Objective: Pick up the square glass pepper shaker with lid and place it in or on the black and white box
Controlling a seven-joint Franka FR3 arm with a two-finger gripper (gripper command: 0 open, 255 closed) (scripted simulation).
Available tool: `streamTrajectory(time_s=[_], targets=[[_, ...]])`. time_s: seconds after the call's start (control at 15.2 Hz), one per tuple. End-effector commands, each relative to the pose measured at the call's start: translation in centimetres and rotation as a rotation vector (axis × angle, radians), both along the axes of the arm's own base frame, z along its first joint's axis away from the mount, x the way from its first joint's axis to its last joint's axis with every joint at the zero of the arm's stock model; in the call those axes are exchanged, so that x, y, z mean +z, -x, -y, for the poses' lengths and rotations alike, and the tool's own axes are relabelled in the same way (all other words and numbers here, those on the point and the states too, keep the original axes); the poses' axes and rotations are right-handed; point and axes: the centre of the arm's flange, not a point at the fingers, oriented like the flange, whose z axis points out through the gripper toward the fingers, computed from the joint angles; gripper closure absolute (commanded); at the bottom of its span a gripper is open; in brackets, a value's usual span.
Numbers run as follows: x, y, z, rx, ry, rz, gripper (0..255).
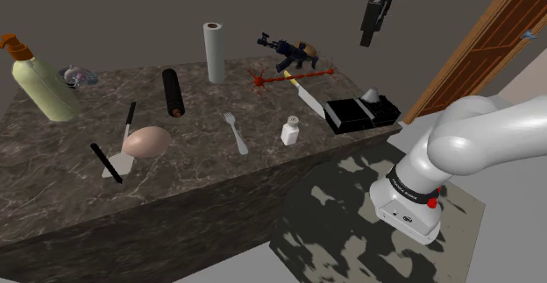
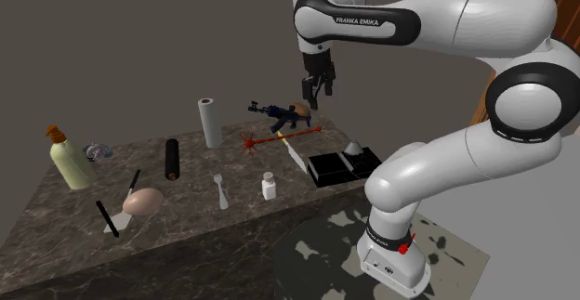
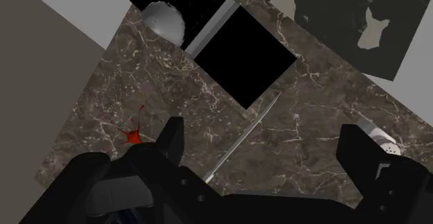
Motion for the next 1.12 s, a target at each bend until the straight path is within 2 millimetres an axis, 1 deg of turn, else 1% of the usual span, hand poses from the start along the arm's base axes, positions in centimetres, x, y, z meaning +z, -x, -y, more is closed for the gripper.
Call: streamTrajectory(time_s=[0.0,0.53,1.06], targets=[[0.0,0.0,0.0,0.0,0.0,0.0,0],[-7.6,-1.4,-6.2,0.072,-0.05,0.023,0],[-14.9,-2.5,-12.9,0.145,-0.1,0.046,0]])
